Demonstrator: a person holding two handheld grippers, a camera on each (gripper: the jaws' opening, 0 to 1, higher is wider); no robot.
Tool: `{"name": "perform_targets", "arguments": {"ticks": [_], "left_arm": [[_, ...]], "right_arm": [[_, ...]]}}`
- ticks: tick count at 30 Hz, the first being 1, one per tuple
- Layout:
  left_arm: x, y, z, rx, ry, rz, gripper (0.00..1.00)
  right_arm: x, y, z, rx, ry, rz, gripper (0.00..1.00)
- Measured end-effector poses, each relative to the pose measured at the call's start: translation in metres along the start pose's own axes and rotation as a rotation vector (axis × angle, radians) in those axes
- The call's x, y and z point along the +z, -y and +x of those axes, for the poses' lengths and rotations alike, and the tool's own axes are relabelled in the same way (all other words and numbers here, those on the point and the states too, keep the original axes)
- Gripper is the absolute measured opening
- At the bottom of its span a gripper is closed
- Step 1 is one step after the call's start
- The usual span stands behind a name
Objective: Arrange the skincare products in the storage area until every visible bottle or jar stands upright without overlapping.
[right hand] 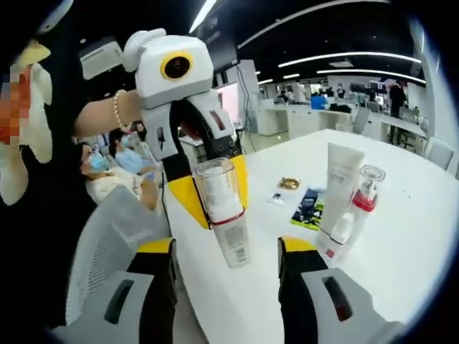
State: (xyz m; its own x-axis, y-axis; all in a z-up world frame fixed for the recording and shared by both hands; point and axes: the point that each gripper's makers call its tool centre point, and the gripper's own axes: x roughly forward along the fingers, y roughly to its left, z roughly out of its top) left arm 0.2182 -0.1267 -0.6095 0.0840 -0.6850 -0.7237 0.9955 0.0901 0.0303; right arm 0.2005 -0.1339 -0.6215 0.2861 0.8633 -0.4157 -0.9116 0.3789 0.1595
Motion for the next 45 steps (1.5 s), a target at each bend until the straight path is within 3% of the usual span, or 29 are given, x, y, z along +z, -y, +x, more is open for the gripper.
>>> {"name": "perform_targets", "arguments": {"ticks": [13, 19, 32, 45], "left_arm": [[-0.026, -0.035, 0.026, 0.028, -0.014, -0.037, 0.20], [-0.038, -0.055, 0.034, 0.061, -0.019, -0.065, 0.19], [-0.051, -0.066, 0.049, 0.071, -0.026, -0.076, 0.19], [-0.053, -0.086, 0.056, 0.108, 0.017, -0.110, 0.19]], "right_arm": [[-0.019, 0.013, 0.002, -0.057, -0.007, 0.086, 0.69], [-0.022, 0.015, 0.001, -0.069, 0.020, 0.138, 0.72], [-0.029, 0.022, -0.006, -0.116, 0.031, 0.171, 0.78], [-0.043, 0.027, -0.015, -0.183, 0.034, 0.207, 0.89]]}}
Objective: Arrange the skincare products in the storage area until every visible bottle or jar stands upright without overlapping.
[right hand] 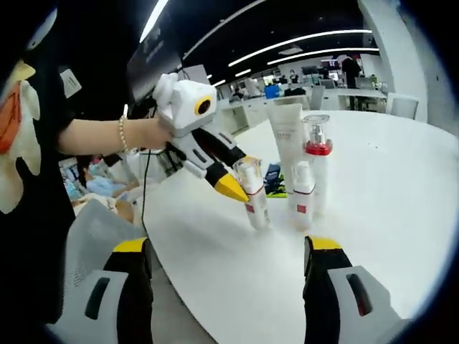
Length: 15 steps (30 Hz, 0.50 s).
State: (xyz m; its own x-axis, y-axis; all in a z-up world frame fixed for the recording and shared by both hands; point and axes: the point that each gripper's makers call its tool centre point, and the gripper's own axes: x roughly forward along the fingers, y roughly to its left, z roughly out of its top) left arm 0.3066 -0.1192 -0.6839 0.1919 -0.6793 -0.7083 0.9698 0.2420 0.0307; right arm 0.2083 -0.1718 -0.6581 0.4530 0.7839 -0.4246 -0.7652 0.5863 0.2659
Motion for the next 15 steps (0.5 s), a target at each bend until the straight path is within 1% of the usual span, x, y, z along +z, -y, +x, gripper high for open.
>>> {"name": "perform_targets", "arguments": {"ticks": [5, 11, 14, 15], "left_arm": [[0.002, -0.008, 0.007, 0.003, 0.008, -0.012, 0.19], [0.007, -0.018, 0.012, 0.015, 0.019, -0.005, 0.19], [0.006, -0.022, 0.017, 0.019, 0.021, -0.009, 0.19], [0.005, -0.022, 0.018, 0.021, 0.021, -0.012, 0.19]], "right_arm": [[-0.005, 0.002, 0.001, -0.014, -0.005, 0.007, 0.95], [-0.009, 0.006, 0.000, -0.025, -0.008, 0.022, 0.97], [-0.009, 0.008, -0.001, -0.032, -0.004, 0.028, 0.98], [-0.008, 0.009, -0.002, -0.040, 0.007, 0.028, 1.00]]}}
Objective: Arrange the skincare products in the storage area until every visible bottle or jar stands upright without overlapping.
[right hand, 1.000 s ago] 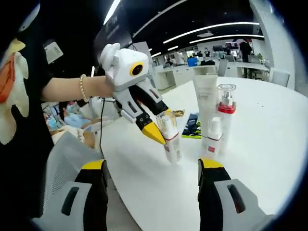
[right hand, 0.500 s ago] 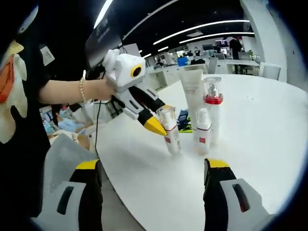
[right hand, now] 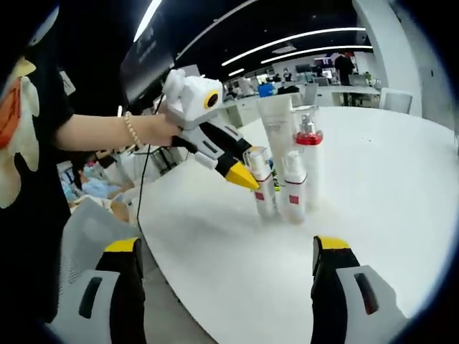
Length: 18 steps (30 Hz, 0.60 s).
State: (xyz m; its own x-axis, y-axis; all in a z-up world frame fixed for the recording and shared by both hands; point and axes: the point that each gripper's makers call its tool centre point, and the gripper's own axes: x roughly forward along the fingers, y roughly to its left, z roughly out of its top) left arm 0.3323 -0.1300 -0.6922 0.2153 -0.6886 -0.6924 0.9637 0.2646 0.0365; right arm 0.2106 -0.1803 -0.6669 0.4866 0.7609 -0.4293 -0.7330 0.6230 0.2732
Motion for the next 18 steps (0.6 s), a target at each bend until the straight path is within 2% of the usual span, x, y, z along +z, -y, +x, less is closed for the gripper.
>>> {"name": "perform_targets", "arguments": {"ticks": [3, 18], "left_arm": [[-0.002, -0.001, 0.004, 0.002, 0.000, -0.003, 0.19], [0.009, -0.006, 0.011, -0.006, 0.039, -0.004, 0.20]], "right_arm": [[0.001, 0.002, -0.002, -0.006, 0.009, 0.012, 1.00], [-0.006, 0.007, -0.006, -0.031, -0.002, 0.028, 1.00]]}}
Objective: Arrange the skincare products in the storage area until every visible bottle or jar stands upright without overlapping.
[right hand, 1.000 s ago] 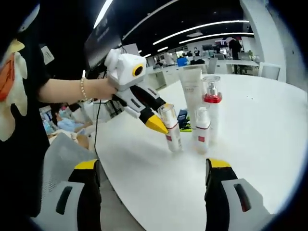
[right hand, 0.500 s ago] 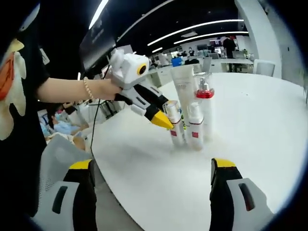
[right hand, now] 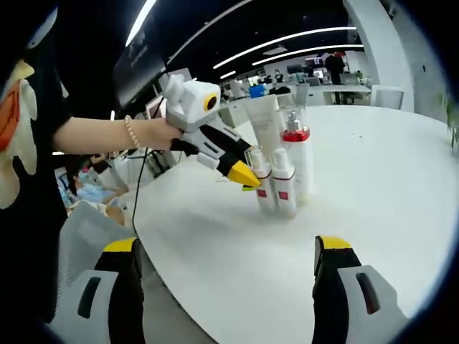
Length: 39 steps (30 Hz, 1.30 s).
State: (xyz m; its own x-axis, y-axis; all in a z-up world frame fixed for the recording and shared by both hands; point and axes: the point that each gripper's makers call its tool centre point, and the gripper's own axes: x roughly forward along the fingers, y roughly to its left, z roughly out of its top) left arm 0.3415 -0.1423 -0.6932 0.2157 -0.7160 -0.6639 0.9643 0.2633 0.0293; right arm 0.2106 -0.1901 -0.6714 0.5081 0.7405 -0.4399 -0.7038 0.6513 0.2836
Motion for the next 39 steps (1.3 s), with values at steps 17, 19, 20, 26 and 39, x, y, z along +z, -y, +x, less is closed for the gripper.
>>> {"name": "perform_targets", "arguments": {"ticks": [17, 19, 20, 26, 39], "left_arm": [[-0.0006, -0.0046, 0.0060, -0.012, 0.008, 0.023, 0.21], [-0.0003, -0.0043, 0.0060, -0.013, 0.009, 0.025, 0.21], [-0.0002, -0.0042, 0.0060, -0.014, 0.009, 0.027, 0.21], [0.0019, -0.0023, 0.0052, -0.015, 0.007, 0.029, 0.21], [0.0027, -0.0018, 0.0000, -0.010, 0.008, 0.036, 0.26]], "right_arm": [[0.0004, 0.0028, 0.0008, 0.001, -0.005, 0.007, 1.00], [0.0002, 0.0026, 0.0011, 0.002, -0.005, 0.009, 1.00], [0.0002, 0.0026, 0.0011, 0.002, -0.005, 0.009, 1.00], [0.0006, 0.0030, 0.0012, 0.001, -0.004, 0.013, 1.00], [0.0033, 0.0027, 0.0001, -0.001, 0.000, 0.014, 1.00]]}}
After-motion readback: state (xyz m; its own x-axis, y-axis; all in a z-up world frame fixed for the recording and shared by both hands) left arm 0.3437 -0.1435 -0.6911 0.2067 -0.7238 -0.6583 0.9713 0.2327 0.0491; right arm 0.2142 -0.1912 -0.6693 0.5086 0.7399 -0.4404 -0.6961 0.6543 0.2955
